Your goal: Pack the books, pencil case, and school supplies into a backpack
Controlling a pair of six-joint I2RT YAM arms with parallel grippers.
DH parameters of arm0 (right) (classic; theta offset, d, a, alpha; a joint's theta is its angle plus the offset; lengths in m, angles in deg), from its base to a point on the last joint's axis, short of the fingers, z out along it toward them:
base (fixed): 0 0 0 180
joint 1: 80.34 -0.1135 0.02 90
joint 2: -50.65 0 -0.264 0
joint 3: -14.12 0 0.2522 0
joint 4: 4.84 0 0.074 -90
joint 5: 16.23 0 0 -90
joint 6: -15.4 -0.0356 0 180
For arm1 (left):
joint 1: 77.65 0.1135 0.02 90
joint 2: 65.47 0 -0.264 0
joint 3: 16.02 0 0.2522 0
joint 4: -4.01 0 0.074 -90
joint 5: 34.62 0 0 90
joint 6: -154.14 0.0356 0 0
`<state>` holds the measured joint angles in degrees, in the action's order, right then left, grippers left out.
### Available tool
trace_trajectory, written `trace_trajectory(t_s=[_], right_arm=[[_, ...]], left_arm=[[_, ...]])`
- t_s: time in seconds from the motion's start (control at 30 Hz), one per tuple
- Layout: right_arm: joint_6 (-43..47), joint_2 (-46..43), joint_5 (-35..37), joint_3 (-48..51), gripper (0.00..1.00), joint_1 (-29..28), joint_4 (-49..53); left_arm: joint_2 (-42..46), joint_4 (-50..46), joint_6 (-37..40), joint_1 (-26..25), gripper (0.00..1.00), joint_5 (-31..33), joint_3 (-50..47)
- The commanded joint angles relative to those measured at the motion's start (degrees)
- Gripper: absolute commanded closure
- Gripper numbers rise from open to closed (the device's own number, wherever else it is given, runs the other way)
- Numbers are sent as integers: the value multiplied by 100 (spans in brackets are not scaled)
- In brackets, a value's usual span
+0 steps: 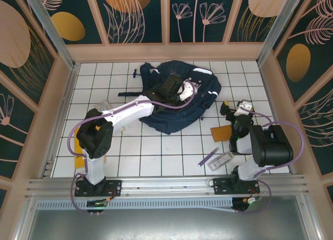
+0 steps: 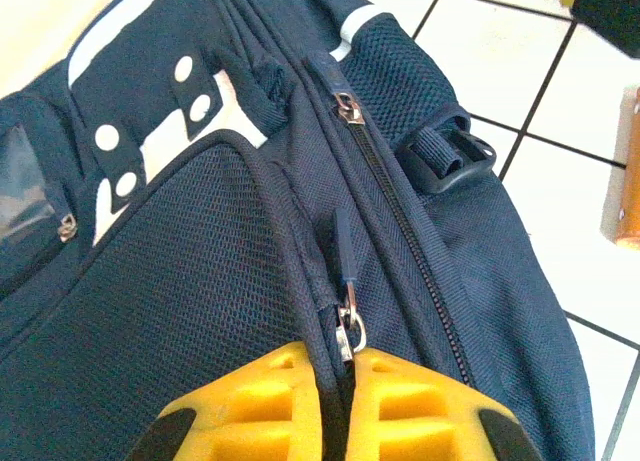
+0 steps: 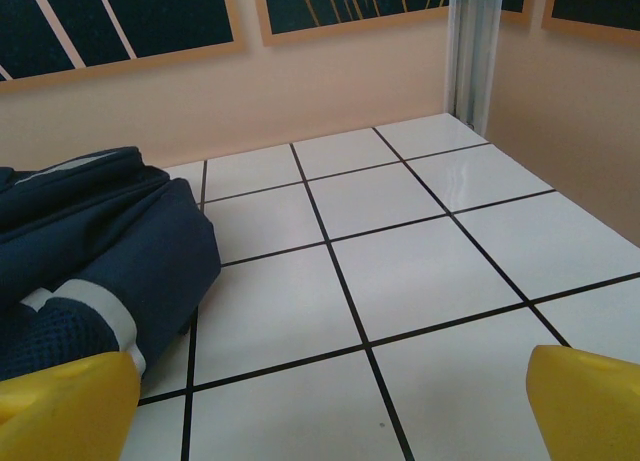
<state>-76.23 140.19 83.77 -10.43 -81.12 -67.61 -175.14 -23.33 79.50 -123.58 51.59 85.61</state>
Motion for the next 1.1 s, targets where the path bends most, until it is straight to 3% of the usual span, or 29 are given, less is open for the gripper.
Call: trace_trajectory(t_s=[0.0,0.1,0.17,0.3,0.4,0.47,0.57,0.63,0.9,1.07], right_arm=[[-40,-6,-33,-70,1,59,-138],[20,-253,-312,-213,1,77,322],[199,-913,-856,-523,1,111,1517],[383,-1947,-1990,-721,2,82,2572],[731,-2421,-3360,-806,5,30,3215],[1203,-2588,-4329,-604,5,-92,3257],[2564,-2483,-4796,-580,11,-341,4087],[3433,-2238,-4740,-839,18,-456,4869],[3924,-1483,-4176,-1287,27,-692,4869],[4072,-1250,-4141,-1501,59,-710,4915]], left_arm=[[136,561,39,71,100,-257,438],[112,607,-74,115,100,-348,510],[92,598,-125,128,100,-402,571],[58,526,-221,181,100,-521,708],[68,473,-267,242,100,-588,800],[103,433,-263,275,100,-546,850],[191,426,-241,337,100,-513,872],[251,436,-235,358,100,-582,904],[236,418,-279,374,100,-900,1165],[221,409,-261,374,100,-897,1297]])
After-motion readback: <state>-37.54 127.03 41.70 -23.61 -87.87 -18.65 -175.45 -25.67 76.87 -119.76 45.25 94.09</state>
